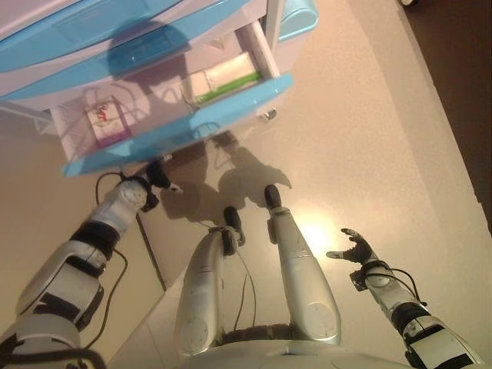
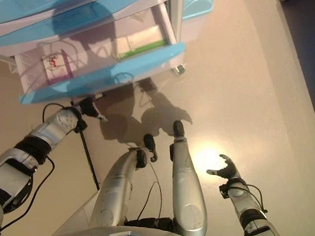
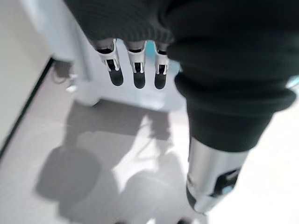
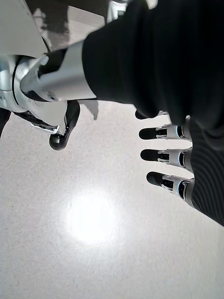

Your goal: Open the drawer and pick up the medicine

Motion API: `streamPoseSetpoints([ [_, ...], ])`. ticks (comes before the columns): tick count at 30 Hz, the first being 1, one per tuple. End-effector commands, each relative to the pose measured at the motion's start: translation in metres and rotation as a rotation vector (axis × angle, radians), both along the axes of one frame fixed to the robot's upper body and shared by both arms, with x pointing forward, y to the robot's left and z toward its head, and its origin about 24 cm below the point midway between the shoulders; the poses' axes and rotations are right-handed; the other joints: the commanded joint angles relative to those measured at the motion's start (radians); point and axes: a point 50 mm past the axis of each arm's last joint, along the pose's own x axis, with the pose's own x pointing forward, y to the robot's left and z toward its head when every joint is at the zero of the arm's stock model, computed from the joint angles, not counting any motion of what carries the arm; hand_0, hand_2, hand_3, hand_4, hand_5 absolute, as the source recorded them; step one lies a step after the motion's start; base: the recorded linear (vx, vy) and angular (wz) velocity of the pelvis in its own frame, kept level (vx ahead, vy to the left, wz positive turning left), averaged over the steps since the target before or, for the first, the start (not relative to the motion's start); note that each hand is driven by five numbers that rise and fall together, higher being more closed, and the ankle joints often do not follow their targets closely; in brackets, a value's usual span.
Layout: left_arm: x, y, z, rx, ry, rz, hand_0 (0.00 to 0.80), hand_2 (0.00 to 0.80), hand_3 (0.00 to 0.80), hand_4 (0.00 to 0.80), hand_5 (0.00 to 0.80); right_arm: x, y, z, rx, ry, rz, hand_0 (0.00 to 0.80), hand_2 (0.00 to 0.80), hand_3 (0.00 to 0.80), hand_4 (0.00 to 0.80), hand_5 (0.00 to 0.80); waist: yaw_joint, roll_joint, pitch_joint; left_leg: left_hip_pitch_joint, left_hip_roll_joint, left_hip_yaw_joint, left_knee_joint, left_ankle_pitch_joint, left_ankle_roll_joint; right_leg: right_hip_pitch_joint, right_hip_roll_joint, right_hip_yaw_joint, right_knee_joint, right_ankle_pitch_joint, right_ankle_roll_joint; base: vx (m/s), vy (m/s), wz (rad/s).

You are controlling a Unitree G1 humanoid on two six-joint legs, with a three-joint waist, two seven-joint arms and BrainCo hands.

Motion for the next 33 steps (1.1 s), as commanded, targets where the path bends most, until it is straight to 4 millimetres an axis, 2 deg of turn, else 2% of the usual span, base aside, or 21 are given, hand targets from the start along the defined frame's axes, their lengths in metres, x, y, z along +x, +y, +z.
streamPoseSetpoints([
  [1,0.003,0.044,0.039,-0.065,-0.105,0.176,0.0,0.0,0.0,0.0,0.0,-0.033,-0.021,-0.01,-0.06,0.07,-0.009,0.0,0.0,0.0,0.0,0.0,-0.024,0.02,-0.03,0.045,-0.046,-0.002,-0.08,0.004,0.029,0.054,0.022,-0.044,0.01,-0.037,-0.026,0.11,0.066,-0.16],
  [5,0.005,0.076,0.071,-0.127,-0.227,0.358,0.0,0.0,0.0,0.0,0.0,-0.034,-0.02,-0.01,-0.065,0.078,0.0,0.0,0.0,0.0,0.0,0.0,-0.043,0.008,-0.03,0.044,-0.041,0.006,-0.074,0.0,0.032,0.047,0.031,-0.03,0.012,-0.034,-0.025,0.044,0.039,-0.16],
  [7,-0.003,0.108,0.093,-0.249,-0.323,0.535,0.0,0.0,0.0,0.0,0.0,-0.037,-0.015,-0.012,-0.065,0.081,0.021,0.0,0.0,0.0,0.0,0.0,-0.061,-0.003,-0.035,0.045,-0.037,0.012,-0.069,-0.007,0.033,0.044,0.037,-0.021,0.017,-0.038,-0.023,0.016,0.041,-0.05],
  [10,-0.012,0.13,0.117,-0.25,-0.452,0.669,0.0,0.0,0.0,0.0,0.0,-0.039,-0.01,-0.015,-0.061,0.083,0.029,0.0,0.0,0.0,0.0,0.0,-0.071,-0.012,-0.036,0.046,-0.033,0.017,-0.063,-0.016,0.032,0.04,0.04,-0.015,0.025,-0.045,-0.023,0.012,0.021,-0.04],
  [15,-0.017,0.138,0.149,-0.25,-0.612,0.763,0.0,0.0,0.0,0.0,0.0,-0.042,-0.007,-0.019,-0.067,0.101,0.045,0.0,0.0,0.0,0.0,0.0,-0.071,-0.018,-0.041,0.049,-0.034,0.014,-0.063,-0.025,0.035,0.039,0.047,-0.009,0.027,-0.051,-0.023,0.004,0.002,-0.09],
  [18,-0.017,0.137,0.157,-0.237,-0.641,0.763,0.0,0.0,0.0,0.0,0.0,-0.042,-0.005,-0.019,-0.064,0.097,0.053,0.0,0.0,0.0,0.0,0.0,-0.068,-0.019,-0.044,0.054,-0.038,0.008,-0.069,-0.029,0.037,0.043,0.052,-0.006,0.026,-0.056,-0.022,-0.008,-0.009,0.04],
  [25,-0.011,0.13,0.146,-0.25,-0.539,0.692,0.0,0.0,0.0,0.0,0.0,-0.033,0.0,-0.016,-0.052,0.082,0.068,0.0,0.0,0.0,0.0,0.0,-0.055,-0.015,-0.048,0.069,-0.048,-0.004,-0.092,-0.023,0.039,0.055,0.058,-0.006,0.02,-0.059,-0.021,-0.032,-0.024,0.03],
  [26,-0.009,0.127,0.136,-0.275,-0.489,0.643,0.0,0.0,0.0,0.0,0.0,-0.031,0.002,-0.015,-0.042,0.076,0.069,0.0,0.0,0.0,0.0,0.0,-0.049,-0.02,-0.05,0.066,-0.047,0.004,-0.106,0.008,0.042,0.055,0.053,-0.008,-0.001,-0.028,-0.022,-0.113,-0.088,0.04],
  [29,-0.009,0.121,0.108,-0.37,-0.374,0.556,0.0,0.0,0.0,0.0,0.0,-0.029,0.006,-0.015,-0.017,0.071,0.072,0.0,0.0,0.0,0.0,0.0,-0.036,-0.015,-0.053,0.092,-0.052,-0.006,-0.134,0.017,0.041,0.081,0.048,-0.012,-0.022,-0.025,-0.019,-0.046,-0.069,0.03],
  [33,-0.016,0.11,0.056,-0.614,-0.24,0.465,0.0,0.0,0.0,0.0,0.0,-0.031,0.01,-0.018,0.045,0.088,0.057,0.0,0.0,0.0,0.0,0.0,-0.011,-0.007,-0.068,0.152,-0.059,-0.026,-0.194,0.039,0.032,0.141,0.034,-0.022,-0.071,-0.021,-0.018,0.009,-0.069,0.02],
])
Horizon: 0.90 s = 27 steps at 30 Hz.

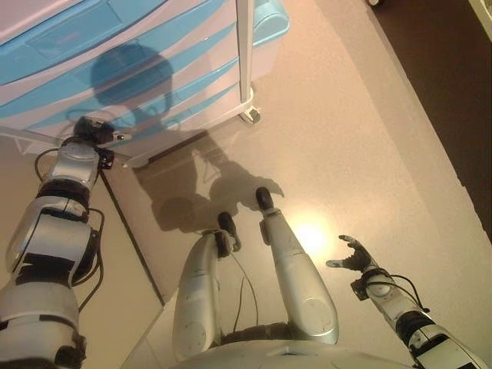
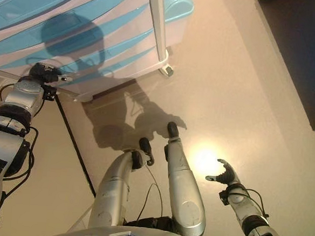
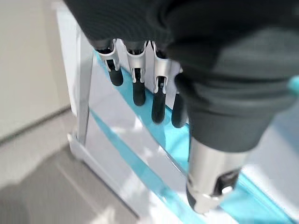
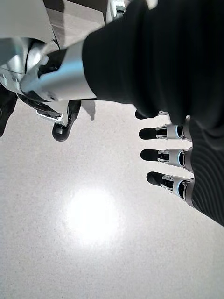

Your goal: Open the drawer and pick up the medicine

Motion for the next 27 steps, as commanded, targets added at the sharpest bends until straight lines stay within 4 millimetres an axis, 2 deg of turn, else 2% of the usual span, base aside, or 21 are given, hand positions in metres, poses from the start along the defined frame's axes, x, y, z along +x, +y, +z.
streamPoseSetpoints([
  [1,-0.024,0.026,-0.009,-0.146,-0.051,-0.015,0.0,0.0,0.0,0.0,0.0,-0.021,0.005,-0.014,0.075,0.064,-0.023,0.0,0.0,0.0,0.0,0.0,0.025,0.001,-0.075,0.141,-0.09,-0.021,-0.245,0.077,0.034,0.109,0.001,-0.036,-0.061,-0.03,-0.016,0.032,-0.072,0.09],
  [4,-0.039,0.026,-0.043,-0.183,0.027,-0.021,0.0,0.0,0.0,0.0,0.0,-0.025,0.007,-0.017,0.132,0.092,-0.024,0.0,0.0,0.0,0.0,0.0,0.043,0.0,-0.095,0.179,-0.092,-0.037,-0.286,0.095,0.024,0.161,-0.013,-0.051,-0.105,-0.029,-0.018,0.024,-0.077,0.15],
  [5,-0.047,0.025,-0.061,-0.225,0.053,-0.016,0.0,0.0,0.0,0.0,0.0,-0.027,0.008,-0.02,0.161,0.115,-0.026,0.0,0.0,0.0,0.0,0.0,0.056,-0.003,-0.116,0.201,-0.094,-0.049,-0.311,0.106,0.014,0.197,-0.02,-0.06,-0.137,-0.029,-0.019,0.037,-0.103,0.15],
  [7,-0.057,0.022,-0.081,-0.285,0.077,-0.005,0.0,0.0,0.0,0.0,0.0,-0.033,0.007,-0.024,0.187,0.143,-0.04,0.0,0.0,0.0,0.0,0.0,0.07,-0.004,-0.144,0.236,-0.095,-0.067,-0.355,0.127,0.0,0.244,-0.026,-0.073,-0.178,-0.027,-0.018,0.033,-0.098,0.15],
  [9,-0.063,0.02,-0.092,-0.327,0.086,0.009,0.0,0.0,0.0,0.0,0.0,-0.037,0.006,-0.026,0.201,0.157,-0.054,0.0,0.0,0.0,0.0,0.0,0.076,-0.004,-0.161,0.254,-0.096,-0.079,-0.379,0.138,-0.006,0.269,-0.027,-0.078,-0.199,-0.028,-0.019,0.039,-0.078,0.08],
  [10,-0.077,0.014,-0.118,-0.346,0.135,0.013,0.0,0.0,0.0,0.0,0.0,-0.046,0.005,-0.031,0.202,0.189,-0.059,0.0,0.0,0.0,0.0,0.0,0.085,-0.001,-0.195,0.297,-0.096,-0.098,-0.424,0.152,-0.019,0.327,-0.027,-0.091,-0.247,-0.028,-0.021,0.081,-0.087,0.12],
  [14,-0.108,-0.002,-0.165,-0.434,0.191,0.058,0.0,0.0,0.0,0.0,0.0,-0.063,0.004,-0.041,0.22,0.259,-0.082,0.0,0.0,0.0,0.0,0.0,0.104,0.007,-0.275,0.383,-0.088,-0.135,-0.514,0.179,-0.045,0.442,-0.021,-0.113,-0.342,-0.028,-0.027,0.097,-0.084,0.18],
  [17,-0.134,-0.029,-0.2,-0.498,0.262,-0.01,0.0,0.0,0.0,0.0,0.0,-0.078,0.006,-0.049,0.251,0.313,-0.129,0.0,0.0,0.0,0.0,0.0,0.126,0.014,-0.342,0.445,-0.086,-0.165,-0.581,0.196,-0.058,0.519,-0.019,-0.125,-0.409,-0.022,-0.03,0.116,-0.052,0.27],
  [21,-0.165,-0.065,-0.235,-0.52,0.369,-0.088,0.0,0.0,0.0,0.0,0.0,-0.087,0.007,-0.054,0.293,0.368,-0.161,0.0,0.0,0.0,0.0,0.0,0.15,0.024,-0.407,0.5,-0.087,-0.195,-0.63,0.205,-0.069,0.584,-0.019,-0.143,-0.46,-0.015,-0.032,0.067,-0.005,0.28],
  [27,-0.195,-0.097,-0.262,-0.476,0.491,-0.161,0.0,0.0,0.0,0.0,0.0,-0.092,0.012,-0.059,0.371,0.402,-0.201,0.0,0.0,0.0,0.0,0.0,0.175,0.02,-0.461,0.559,-0.077,-0.203,-0.703,0.225,-0.075,0.644,-0.023,-0.182,-0.513,-0.007,-0.025,-0.019,0.002,0.16],
])
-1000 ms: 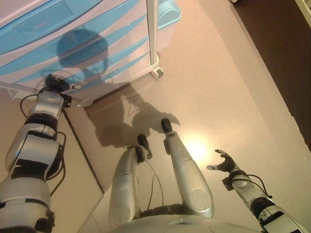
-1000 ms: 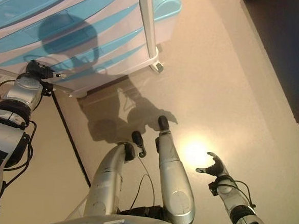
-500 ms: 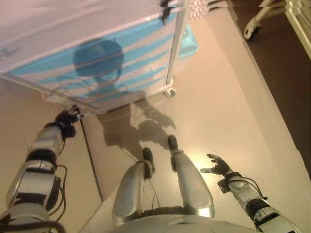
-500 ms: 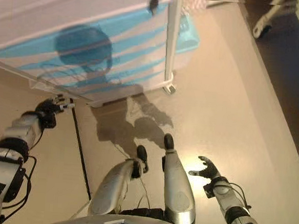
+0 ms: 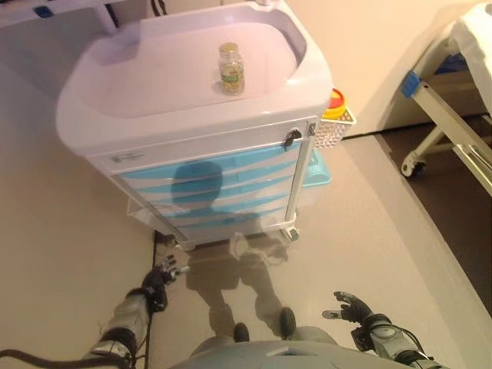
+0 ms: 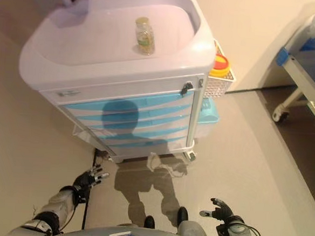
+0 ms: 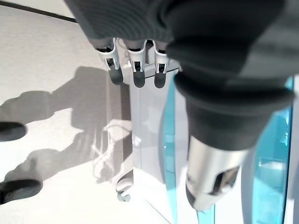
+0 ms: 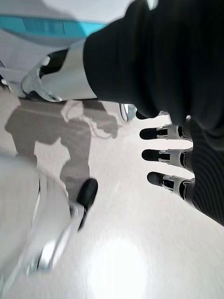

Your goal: Open the drawer and pick up the medicine

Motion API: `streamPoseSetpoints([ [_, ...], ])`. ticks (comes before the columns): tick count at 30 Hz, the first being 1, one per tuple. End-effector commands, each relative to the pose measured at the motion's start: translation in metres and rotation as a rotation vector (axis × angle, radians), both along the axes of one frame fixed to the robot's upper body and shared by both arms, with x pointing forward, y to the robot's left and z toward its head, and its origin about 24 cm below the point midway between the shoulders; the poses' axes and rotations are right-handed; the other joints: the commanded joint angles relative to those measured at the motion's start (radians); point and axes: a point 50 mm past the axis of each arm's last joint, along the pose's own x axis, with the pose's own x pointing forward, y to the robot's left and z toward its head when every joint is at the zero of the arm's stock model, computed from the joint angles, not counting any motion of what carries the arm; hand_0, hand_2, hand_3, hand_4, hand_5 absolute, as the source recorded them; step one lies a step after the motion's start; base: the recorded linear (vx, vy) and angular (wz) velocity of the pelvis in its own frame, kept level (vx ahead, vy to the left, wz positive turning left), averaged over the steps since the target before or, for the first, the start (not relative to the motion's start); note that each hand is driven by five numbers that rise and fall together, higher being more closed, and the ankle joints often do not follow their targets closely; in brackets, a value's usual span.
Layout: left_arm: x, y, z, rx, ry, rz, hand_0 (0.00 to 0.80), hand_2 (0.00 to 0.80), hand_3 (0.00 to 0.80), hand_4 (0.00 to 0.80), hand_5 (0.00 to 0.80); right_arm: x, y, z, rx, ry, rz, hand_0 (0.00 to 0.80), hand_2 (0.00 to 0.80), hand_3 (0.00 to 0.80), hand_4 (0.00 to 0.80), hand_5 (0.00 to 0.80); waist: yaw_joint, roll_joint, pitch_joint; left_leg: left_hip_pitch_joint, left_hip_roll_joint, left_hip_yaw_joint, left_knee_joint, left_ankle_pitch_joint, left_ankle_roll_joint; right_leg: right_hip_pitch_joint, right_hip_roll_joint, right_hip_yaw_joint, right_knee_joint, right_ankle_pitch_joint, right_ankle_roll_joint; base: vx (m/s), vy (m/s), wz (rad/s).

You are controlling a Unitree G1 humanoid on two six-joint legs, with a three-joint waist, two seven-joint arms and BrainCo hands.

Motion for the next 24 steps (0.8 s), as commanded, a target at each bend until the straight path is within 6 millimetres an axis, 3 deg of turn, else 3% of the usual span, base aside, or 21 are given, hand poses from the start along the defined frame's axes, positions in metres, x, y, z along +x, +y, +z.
streamPoseSetpoints([
  [1,-0.003,0.001,-0.001,0.087,-0.011,-0.076,0.0,0.0,0.0,0.0,0.0,-0.008,0.007,-0.006,0.08,0.023,-0.062,0.0,0.0,0.0,0.0,0.0,0.006,-0.047,-0.047,-0.058,-0.035,-0.022,-0.05,0.036,-0.013,0.004,0.009,-0.014,0.066,-0.072,0.026,-0.022,-0.004,0.19],
  [7,-0.036,-0.015,-0.021,0.042,0.105,-0.072,0.0,0.0,0.0,0.0,0.0,-0.019,0.024,-0.014,0.14,0.094,-0.038,0.0,0.0,0.0,0.0,0.0,0.031,-0.072,-0.075,-0.032,-0.031,-0.02,-0.069,0.038,-0.014,0.038,0.002,-0.049,0.042,-0.07,0.033,-0.012,-0.017,0.1],
  [13,-0.056,-0.029,-0.03,-0.068,0.152,-0.026,0.0,0.0,0.0,0.0,0.0,-0.023,0.034,-0.02,0.149,0.142,-0.077,0.0,0.0,0.0,0.0,0.0,0.049,-0.085,-0.089,-0.023,-0.037,-0.02,-0.054,0.023,-0.004,0.051,-0.003,-0.064,0.046,-0.07,0.035,-0.004,-0.016,0.1],
  [24,-0.057,-0.038,-0.033,-0.045,0.193,-0.124,0.0,0.0,0.0,0.0,0.0,-0.031,0.045,-0.024,0.2,0.204,-0.069,0.0,0.0,0.0,0.0,0.0,0.06,-0.094,-0.096,0.005,-0.047,-0.03,-0.068,0.017,0.008,0.067,-0.003,-0.07,0.044,-0.065,0.041,0.011,-0.003,0.03],
])
